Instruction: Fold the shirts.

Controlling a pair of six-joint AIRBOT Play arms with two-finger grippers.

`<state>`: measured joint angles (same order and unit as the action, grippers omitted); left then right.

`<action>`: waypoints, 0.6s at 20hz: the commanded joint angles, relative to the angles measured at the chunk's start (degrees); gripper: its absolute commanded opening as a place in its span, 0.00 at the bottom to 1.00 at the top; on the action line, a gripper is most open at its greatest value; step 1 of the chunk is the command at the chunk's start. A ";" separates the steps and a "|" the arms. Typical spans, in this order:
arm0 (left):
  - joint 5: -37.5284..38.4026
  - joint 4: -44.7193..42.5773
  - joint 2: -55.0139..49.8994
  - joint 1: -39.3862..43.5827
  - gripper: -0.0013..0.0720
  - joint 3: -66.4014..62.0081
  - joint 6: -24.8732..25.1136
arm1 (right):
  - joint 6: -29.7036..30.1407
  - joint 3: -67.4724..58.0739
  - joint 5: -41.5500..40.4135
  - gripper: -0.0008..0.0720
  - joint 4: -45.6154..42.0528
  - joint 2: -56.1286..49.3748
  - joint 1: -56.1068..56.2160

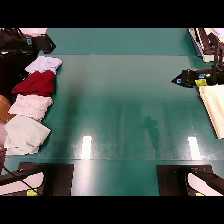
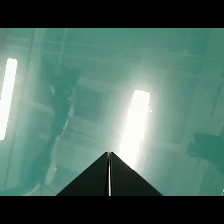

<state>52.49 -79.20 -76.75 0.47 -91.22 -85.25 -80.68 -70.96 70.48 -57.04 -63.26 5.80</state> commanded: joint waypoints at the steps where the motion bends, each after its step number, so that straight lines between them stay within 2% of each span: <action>1: -4.59 -8.48 -5.27 -2.62 0.92 -0.09 -0.68 | -0.04 -0.07 0.00 0.03 0.04 0.02 0.07; 5: -6.93 -8.46 -14.58 -8.66 0.92 -0.09 -2.40 | -0.04 -0.07 0.02 0.03 0.04 0.02 0.07; 9: -7.19 -8.48 -23.43 -11.32 0.93 -4.74 -2.08 | -0.04 -0.07 0.04 0.03 0.04 0.02 0.07; 12: -7.02 -8.26 -28.70 -11.34 0.93 -9.35 0.20 | -0.04 -0.07 0.00 0.03 0.02 0.00 0.07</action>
<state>45.69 -87.42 -100.20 -10.04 -96.95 -86.74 -80.71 -70.96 70.48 -57.01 -63.26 5.82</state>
